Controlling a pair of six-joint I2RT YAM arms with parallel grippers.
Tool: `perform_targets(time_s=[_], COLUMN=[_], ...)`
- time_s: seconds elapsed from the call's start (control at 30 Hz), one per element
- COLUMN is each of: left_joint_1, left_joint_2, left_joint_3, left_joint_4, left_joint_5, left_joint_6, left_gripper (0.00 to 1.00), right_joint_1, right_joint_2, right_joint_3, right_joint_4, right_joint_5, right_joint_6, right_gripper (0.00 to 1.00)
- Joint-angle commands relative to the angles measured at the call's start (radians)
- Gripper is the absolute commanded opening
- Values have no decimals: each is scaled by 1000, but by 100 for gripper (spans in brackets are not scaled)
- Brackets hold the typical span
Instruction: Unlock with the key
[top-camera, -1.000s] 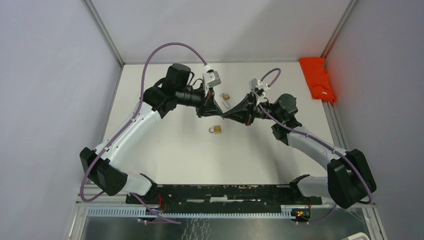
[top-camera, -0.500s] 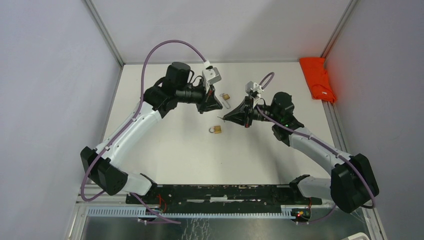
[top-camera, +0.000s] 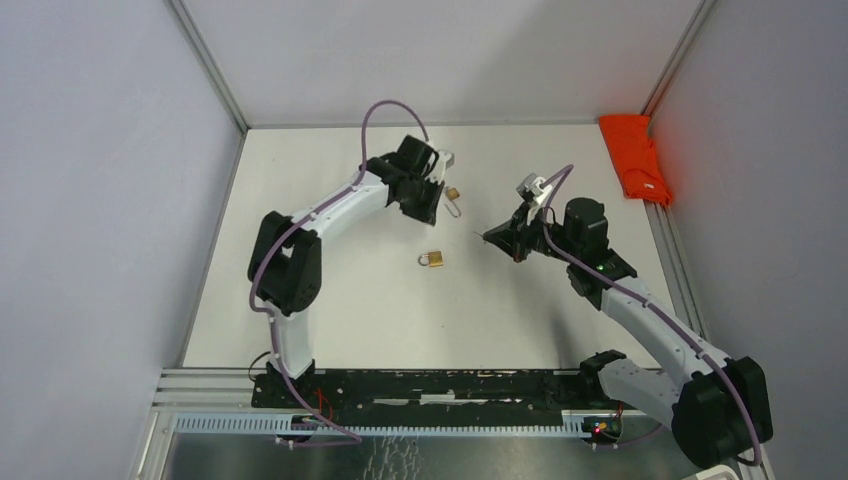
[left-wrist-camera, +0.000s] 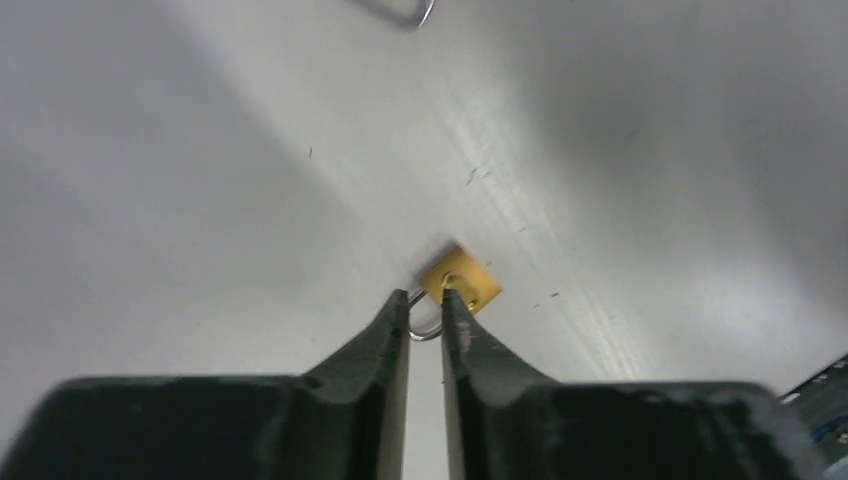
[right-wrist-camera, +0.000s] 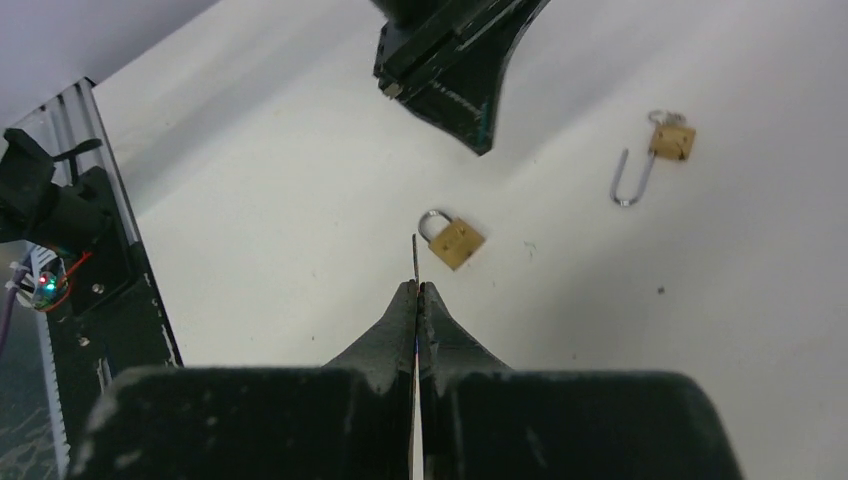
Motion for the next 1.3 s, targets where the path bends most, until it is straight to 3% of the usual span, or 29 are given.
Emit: perform_targets(time_s=[0.0, 0.2, 0.43, 0.63, 0.87, 1.27], left_joint_1=[-7, -33, -102, -117, -124, -133], left_joint_2=[24, 33, -58, -102, -140, -144], left_joint_3=[-90, -162, -332, -470, -525, -466], left_joint_4=[-43, 41, 240, 389, 483, 398], left_joint_5=[-108, -151, -241, -290, -316, -48], left_joint_6=[-128, -126, -103, -66, -20, 137], left_gripper=[28, 37, 52, 54, 54, 55], right_joint_1=[-12, -12, -13, -13, -13, -12], right_joint_2=[-73, -132, -136, -133, -136, -130], right_joint_3=[-35, -76, -102, -111, -114, -116], right_joint_4=[-86, -67, -47, -28, -24, -18], right_joint_5=[90, 61, 61, 48, 38, 41], right_joint_6=[-30, -17, -6, 7, 15, 28], right_gripper=[0, 0, 0, 0, 0, 0])
